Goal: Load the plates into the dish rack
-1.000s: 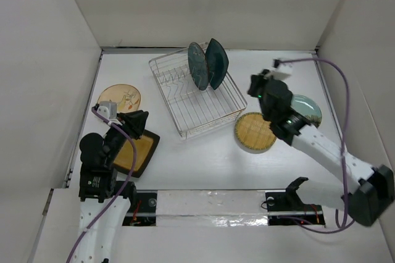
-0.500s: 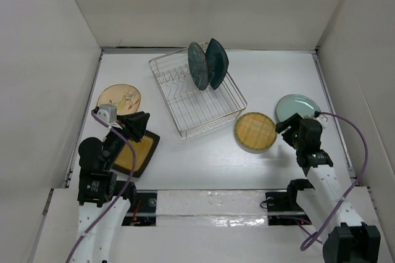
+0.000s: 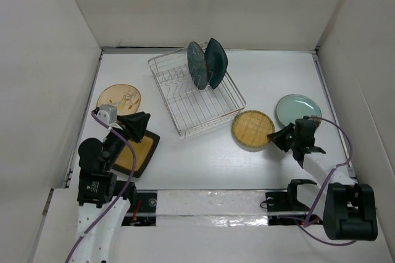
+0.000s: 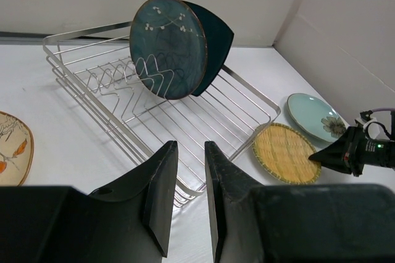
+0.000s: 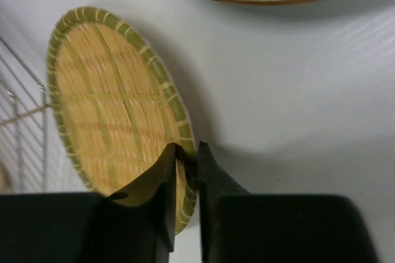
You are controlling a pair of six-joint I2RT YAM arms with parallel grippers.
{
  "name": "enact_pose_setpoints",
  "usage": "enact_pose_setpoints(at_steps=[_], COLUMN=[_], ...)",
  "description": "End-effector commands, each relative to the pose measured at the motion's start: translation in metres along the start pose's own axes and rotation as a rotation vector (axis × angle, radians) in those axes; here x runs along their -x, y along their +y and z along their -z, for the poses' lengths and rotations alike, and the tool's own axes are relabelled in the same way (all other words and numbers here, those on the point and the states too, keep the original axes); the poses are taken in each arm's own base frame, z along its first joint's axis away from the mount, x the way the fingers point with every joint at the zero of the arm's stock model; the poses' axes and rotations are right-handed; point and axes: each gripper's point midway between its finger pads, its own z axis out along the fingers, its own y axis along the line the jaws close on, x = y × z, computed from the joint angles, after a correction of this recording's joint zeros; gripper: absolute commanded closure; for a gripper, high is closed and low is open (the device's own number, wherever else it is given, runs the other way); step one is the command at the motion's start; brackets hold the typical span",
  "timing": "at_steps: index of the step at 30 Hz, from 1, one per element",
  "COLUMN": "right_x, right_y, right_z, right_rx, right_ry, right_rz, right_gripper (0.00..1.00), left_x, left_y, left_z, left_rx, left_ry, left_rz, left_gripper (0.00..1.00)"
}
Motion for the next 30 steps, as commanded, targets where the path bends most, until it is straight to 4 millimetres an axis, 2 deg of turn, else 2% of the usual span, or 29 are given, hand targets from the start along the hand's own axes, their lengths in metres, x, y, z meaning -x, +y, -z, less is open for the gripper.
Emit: enact_pose_setpoints(at_steps=[1,2,3,6,7,9,10,13,14,16,18,19,20,21,23,24,25,27,28,30], right_x=[0.017,0.018,0.032,0.049,0.067,0.083,0.103,0.129,0.143,0.143,0.146,0.144,0.127,0.134,0.122,0.103,0.1,0.086,0.085,0.085], right_y=[0.015,0.008,0.014,0.02,0.042,0.053,0.068,0.098,0.124,0.159,0.209,0.226,0.256,0.277,0.315,0.336,0.368,0.395,0.425,0.443], right_z=[0.006,0.01,0.017,0.035,0.053,0.074,0.098,0.14,0.167,0.189,0.212,0.215,0.22,0.215,0.213,0.213,0.205,0.193,0.18,0.16], right_rx=[0.046,0.015,0.026,0.019,0.076,0.082,0.102,0.164,0.237,0.341,0.499,0.543,0.63,0.613,0.63,0.619,0.598,0.518,0.503,0.449], right_ry=[-0.076,-0.076,-0.134,-0.194,-0.264,-0.33,-0.418,-0.534,-0.595,-0.592,-0.603,-0.595,-0.549,-0.573,-0.561,-0.568,-0.577,-0.603,-0.614,-0.621], right_rz=[-0.026,-0.032,-0.023,0.007,0.02,0.046,0.069,0.12,0.147,0.208,0.258,0.277,0.315,0.34,0.416,0.502,0.548,0.669,0.7,0.762], right_gripper=[0.96,0.99,1.0,1.0,1.0,1.0,1.0,1.0,1.0,1.0,1.0,1.0,1.0,1.0,1.0,1.0,1.0,1.0,1.0,1.0], left_x=[0.02,0.02,0.02,0.02,0.02,0.02,0.02,0.019,0.019,0.019,0.019,0.019,0.019,0.019,0.017,0.016,0.016,0.016,0.016,0.015], left_y=[-0.009,-0.009,-0.008,-0.008,-0.008,-0.008,-0.007,-0.008,-0.008,-0.008,-0.008,-0.007,-0.007,-0.007,-0.006,-0.005,-0.005,-0.005,-0.004,-0.004], left_z=[0.002,0.002,0.002,0.002,0.002,0.002,0.002,0.001,0.001,0.001,0.001,0.0,0.0,0.0,0.0,-0.001,-0.001,-0.002,-0.002,-0.002], left_rx=[-0.028,-0.025,-0.025,-0.024,-0.022,-0.022,-0.02,-0.023,-0.024,-0.024,-0.024,-0.022,-0.02,-0.018,-0.015,-0.014,-0.016,-0.012,-0.011,-0.009], left_ry=[-0.062,-0.06,-0.059,-0.061,-0.06,-0.061,-0.059,-0.058,-0.057,-0.056,-0.056,-0.055,-0.054,-0.053,-0.049,-0.044,-0.043,-0.042,-0.04,-0.037], left_rz=[-0.038,-0.038,-0.038,-0.037,-0.038,-0.037,-0.037,-0.036,-0.036,-0.035,-0.035,-0.035,-0.033,-0.032,-0.032,-0.032,-0.032,-0.029,-0.03,-0.029], left_gripper=[0.78,0.78,0.78,0.78,0.78,0.78,0.78,0.78,0.78,0.78,0.78,0.78,0.78,0.78,0.78,0.78,0.78,0.78,0.78,0.78])
